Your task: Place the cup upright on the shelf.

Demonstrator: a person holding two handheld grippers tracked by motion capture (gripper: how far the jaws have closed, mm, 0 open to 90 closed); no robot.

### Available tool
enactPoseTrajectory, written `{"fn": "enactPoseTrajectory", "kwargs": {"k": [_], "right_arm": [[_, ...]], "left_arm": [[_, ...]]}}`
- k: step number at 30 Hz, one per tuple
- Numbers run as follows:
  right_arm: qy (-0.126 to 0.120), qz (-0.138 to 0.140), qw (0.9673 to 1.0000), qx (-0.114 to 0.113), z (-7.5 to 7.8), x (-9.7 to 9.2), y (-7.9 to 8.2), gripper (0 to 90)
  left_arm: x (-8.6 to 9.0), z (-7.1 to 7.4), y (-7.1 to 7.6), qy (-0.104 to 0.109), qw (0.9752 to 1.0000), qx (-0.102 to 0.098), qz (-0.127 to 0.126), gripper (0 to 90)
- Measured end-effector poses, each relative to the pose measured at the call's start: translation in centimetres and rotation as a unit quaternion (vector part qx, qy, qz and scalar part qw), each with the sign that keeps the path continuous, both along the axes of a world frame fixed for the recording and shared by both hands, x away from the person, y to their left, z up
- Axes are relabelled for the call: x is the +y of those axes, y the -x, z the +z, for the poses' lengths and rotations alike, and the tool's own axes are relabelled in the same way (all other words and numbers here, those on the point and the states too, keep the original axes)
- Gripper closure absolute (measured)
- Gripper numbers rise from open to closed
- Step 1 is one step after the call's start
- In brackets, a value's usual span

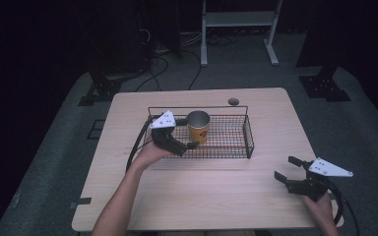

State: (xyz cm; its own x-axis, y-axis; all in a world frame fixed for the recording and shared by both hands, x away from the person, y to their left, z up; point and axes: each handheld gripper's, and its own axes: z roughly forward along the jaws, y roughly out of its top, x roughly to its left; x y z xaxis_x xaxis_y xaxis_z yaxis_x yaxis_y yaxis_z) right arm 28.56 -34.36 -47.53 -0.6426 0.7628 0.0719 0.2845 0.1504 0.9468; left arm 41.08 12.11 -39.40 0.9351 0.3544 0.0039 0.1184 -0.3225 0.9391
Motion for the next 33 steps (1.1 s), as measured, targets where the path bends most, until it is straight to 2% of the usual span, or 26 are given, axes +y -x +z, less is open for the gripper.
{"fn": "enactPoseTrajectory", "kwargs": {"k": [14,17,19,26,33], "right_arm": [[0.0,0.0,1.0,0.0,0.0,0.0,0.0,13.0],[0.001,0.0,1.0,0.0,0.0,0.0,0.0,13.0],[0.001,0.0,1.0,0.0,0.0,0.0,0.0,13.0],[0.001,0.001,1.0,0.0,0.0,0.0,0.0,13.0],[0.002,0.001,1.0,0.0,0.0,0.0,0.0,12.9]], "left_arm": [[0.7,-0.9,1.4,0.005,1.0,0.001,0.002,1.9],[0.8,-0.9,1.7,-0.001,1.0,0.004,-0.002,1.9],[0.9,-0.9,2.0,0.007,1.0,-0.004,-0.002,1.9],[1.2,-1.2,2.9,0.001,1.0,0.0,-0.005,1.9],[1.4,-1.0,3.9,0.012,0.9998,-0.01,-0.01,1.9]]}}
